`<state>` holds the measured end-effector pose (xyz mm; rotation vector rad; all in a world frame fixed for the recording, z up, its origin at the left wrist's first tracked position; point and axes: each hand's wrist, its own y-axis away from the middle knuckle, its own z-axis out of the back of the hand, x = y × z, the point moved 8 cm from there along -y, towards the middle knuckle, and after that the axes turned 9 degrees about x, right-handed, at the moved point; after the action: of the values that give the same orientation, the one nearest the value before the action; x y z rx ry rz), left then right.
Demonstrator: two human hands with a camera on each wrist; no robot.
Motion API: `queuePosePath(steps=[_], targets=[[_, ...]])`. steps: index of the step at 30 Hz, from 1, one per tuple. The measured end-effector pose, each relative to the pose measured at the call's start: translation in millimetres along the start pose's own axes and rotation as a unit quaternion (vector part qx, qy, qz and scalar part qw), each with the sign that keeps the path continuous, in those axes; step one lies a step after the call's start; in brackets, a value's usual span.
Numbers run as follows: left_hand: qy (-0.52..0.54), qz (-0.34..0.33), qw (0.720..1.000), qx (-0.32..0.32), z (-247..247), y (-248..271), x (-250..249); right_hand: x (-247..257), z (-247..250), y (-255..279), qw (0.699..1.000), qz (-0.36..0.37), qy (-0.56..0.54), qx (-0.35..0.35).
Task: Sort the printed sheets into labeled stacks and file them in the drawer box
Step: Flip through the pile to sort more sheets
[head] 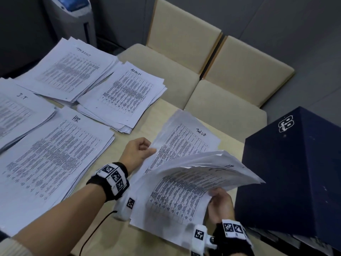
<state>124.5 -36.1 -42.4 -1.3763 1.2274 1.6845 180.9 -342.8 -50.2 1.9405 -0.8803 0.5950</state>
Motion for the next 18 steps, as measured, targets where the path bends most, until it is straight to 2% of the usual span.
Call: queuePosePath(steps=[5,8,13,18], targets=[[0.104,0.043,0.993,0.022,-3,2,7,1,6,-7,0.998,0.004,0.055,-0.041],[0.138,0.06,0.987,0.047,-7,1,9,7,0,-9,0.997,0.01,0.062,-0.037],[0.226,0.103,0.958,0.14,-21,4,12,9,8,-19,0.993,-0.019,0.105,-0.044],[0.209,0.122,0.965,0.1,-17,3,10,9,9,-22,0.992,-0.03,0.112,-0.057]])
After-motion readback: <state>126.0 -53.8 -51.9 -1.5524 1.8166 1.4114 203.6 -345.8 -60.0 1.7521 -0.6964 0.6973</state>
